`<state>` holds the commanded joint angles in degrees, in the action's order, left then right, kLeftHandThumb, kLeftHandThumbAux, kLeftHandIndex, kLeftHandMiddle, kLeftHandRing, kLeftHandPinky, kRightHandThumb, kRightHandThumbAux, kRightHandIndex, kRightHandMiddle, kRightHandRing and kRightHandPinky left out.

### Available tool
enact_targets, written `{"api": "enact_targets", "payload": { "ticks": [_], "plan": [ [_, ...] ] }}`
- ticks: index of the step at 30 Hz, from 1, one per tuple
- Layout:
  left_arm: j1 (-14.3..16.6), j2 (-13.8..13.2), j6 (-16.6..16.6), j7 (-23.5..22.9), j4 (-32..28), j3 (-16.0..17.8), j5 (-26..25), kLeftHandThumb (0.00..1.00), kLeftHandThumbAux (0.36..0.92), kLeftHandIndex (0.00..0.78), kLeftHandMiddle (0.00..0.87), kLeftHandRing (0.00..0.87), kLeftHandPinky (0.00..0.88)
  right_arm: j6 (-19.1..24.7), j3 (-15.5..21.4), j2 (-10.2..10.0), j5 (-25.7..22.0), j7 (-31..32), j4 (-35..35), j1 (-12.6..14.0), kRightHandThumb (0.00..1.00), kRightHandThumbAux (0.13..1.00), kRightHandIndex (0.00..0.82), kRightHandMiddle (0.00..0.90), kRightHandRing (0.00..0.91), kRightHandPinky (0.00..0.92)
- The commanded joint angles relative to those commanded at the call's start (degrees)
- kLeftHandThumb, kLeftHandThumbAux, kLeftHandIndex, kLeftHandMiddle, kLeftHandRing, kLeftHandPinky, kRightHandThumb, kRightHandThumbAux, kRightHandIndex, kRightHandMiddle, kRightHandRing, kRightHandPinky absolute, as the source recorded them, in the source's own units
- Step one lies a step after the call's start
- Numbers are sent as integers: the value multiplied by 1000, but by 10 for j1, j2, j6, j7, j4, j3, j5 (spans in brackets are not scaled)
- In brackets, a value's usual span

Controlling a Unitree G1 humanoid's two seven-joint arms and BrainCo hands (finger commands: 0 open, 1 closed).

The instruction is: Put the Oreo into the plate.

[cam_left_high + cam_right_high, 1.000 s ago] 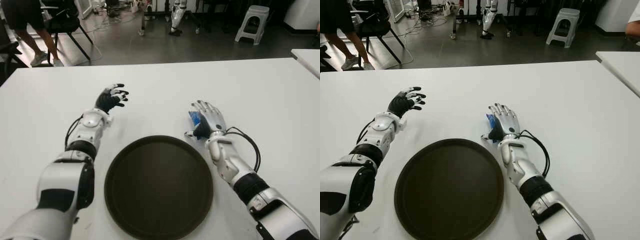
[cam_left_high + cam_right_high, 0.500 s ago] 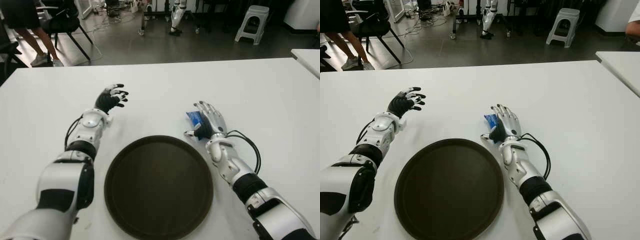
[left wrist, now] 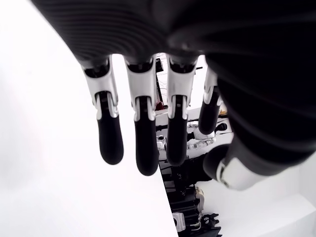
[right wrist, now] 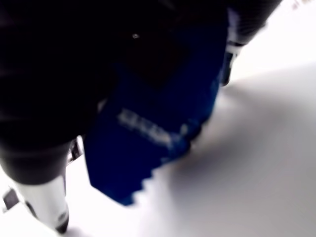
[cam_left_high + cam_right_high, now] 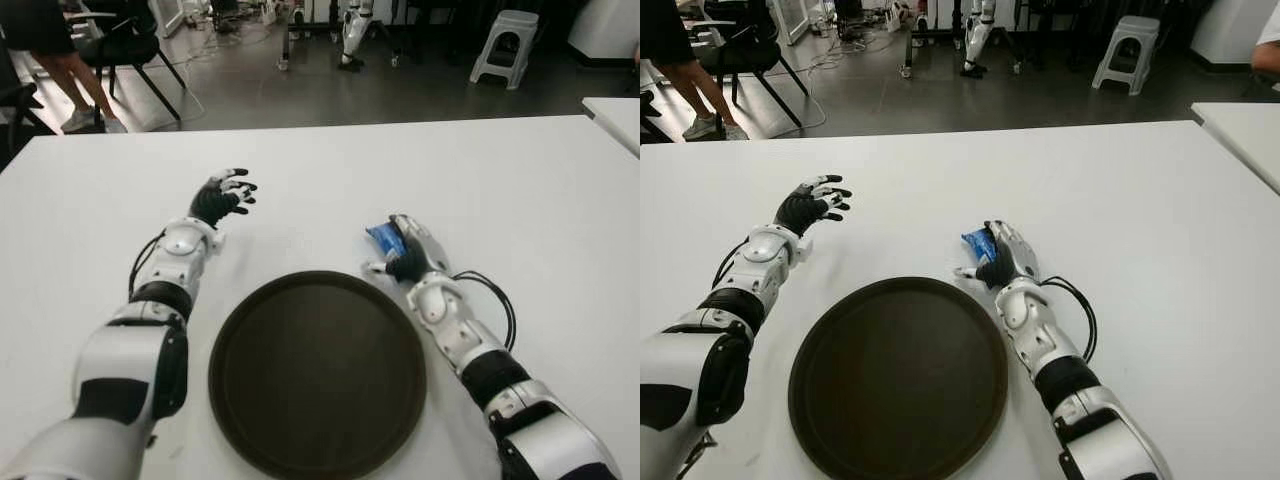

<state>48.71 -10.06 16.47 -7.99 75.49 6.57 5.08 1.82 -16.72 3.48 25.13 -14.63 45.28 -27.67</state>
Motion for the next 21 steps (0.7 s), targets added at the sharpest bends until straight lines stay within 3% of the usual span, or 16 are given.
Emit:
{"api": "enact_targets", "payload": {
  "ticks": [21],
  "plan": [
    [1, 0, 0, 0, 0, -2, -1, 138, 659, 214, 340, 362, 398, -57, 22, -3, -20, -4, 46, -11, 0, 759, 9, 0, 0, 0]
  ]
}}
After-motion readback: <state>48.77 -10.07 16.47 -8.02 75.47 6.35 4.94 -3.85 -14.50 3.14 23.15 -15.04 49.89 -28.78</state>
